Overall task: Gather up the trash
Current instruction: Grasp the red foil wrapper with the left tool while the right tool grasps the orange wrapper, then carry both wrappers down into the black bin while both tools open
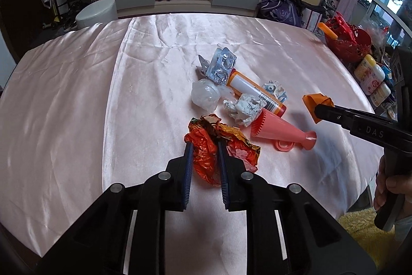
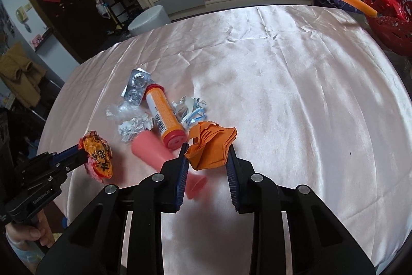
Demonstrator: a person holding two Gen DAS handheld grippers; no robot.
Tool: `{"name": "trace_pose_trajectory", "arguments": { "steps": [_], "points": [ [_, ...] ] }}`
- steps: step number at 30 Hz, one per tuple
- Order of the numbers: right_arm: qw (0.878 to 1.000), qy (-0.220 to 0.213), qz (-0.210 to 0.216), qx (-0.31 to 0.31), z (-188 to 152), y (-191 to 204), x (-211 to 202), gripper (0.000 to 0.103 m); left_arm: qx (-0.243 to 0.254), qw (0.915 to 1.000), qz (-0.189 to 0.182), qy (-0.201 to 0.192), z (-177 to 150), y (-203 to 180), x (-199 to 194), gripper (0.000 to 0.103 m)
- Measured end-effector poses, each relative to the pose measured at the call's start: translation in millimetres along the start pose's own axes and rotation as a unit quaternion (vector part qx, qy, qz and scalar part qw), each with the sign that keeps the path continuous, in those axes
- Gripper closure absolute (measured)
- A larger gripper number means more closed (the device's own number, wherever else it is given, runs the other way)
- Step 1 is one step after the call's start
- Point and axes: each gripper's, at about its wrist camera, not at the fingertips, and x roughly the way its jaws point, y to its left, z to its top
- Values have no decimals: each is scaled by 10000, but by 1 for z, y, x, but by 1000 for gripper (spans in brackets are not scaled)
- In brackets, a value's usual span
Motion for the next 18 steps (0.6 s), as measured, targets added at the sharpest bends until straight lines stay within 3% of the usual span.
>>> {"name": "trace_pose_trajectory", "arguments": {
  "steps": [6, 18],
  "points": [
    [9999, -5, 113, -87, -33, 13, -28, 74, -2, 9998, -143, -118, -28, -11, -33, 85],
    [9978, 89, 238, -620, -123, 51, -72, 74, 52, 9991, -404, -72, -113, -42, -81, 85]
  ]
}}
